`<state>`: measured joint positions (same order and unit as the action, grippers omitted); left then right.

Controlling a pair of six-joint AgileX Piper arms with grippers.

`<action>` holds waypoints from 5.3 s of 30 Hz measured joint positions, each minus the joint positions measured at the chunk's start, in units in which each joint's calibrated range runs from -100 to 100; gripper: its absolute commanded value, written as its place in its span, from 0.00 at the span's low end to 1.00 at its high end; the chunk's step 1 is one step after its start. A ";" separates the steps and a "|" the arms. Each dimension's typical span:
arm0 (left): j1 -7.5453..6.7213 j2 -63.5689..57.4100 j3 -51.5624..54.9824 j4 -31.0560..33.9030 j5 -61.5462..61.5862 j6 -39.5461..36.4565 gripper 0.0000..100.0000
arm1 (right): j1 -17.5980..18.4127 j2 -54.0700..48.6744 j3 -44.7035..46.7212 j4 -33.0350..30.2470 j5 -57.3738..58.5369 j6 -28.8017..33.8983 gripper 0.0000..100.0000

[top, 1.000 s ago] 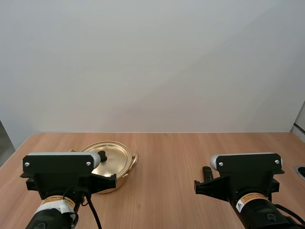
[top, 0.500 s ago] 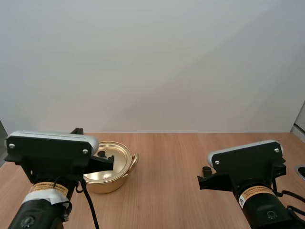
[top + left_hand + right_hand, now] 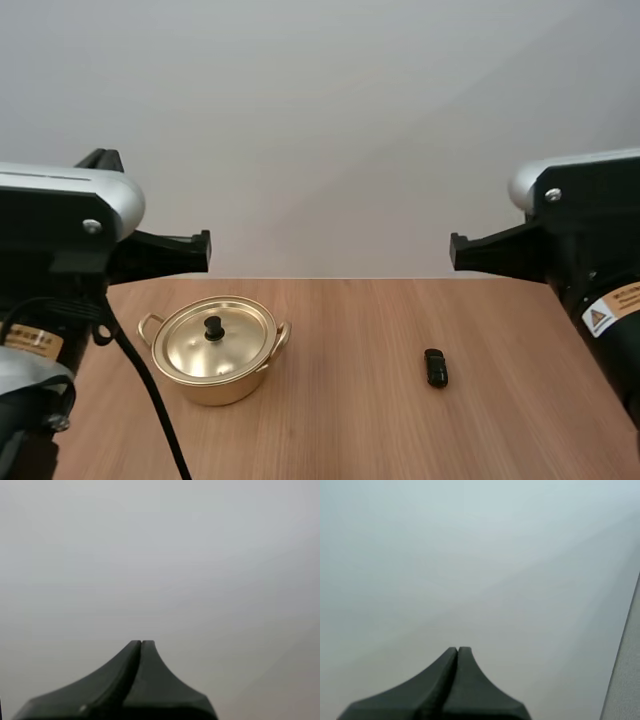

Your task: Open the pot, put the car inside, and close it

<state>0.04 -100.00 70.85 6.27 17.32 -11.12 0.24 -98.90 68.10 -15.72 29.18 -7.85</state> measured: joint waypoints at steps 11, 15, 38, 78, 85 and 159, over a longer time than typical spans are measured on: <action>0.00 18.07 -19.76 -11.43 24.91 9.94 0.00 | 0.00 3.28 -6.98 17.35 24.80 -15.34 0.00; 0.00 25.61 -26.02 -12.48 35.95 15.13 0.00 | 0.00 3.28 -6.98 23.76 35.59 -21.05 0.00; 0.00 69.37 -38.00 -6.27 73.11 22.99 0.02 | 0.00 3.14 -3.31 26.08 48.52 -22.74 0.00; 0.00 89.79 -38.11 -8.44 82.57 24.70 0.89 | -2.02 1.17 -0.60 26.67 47.00 -23.98 0.00; 0.00 89.79 -38.11 -8.44 82.37 25.34 0.89 | -2.17 1.17 -0.60 26.67 47.00 -23.98 0.00; 0.00 92.81 -42.48 -9.02 82.38 29.59 0.00 | -2.27 1.17 -0.60 26.67 47.00 -23.98 0.00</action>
<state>0.04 -7.19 28.38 -2.75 99.71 18.47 -2.02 -97.73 67.50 10.95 76.19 -31.83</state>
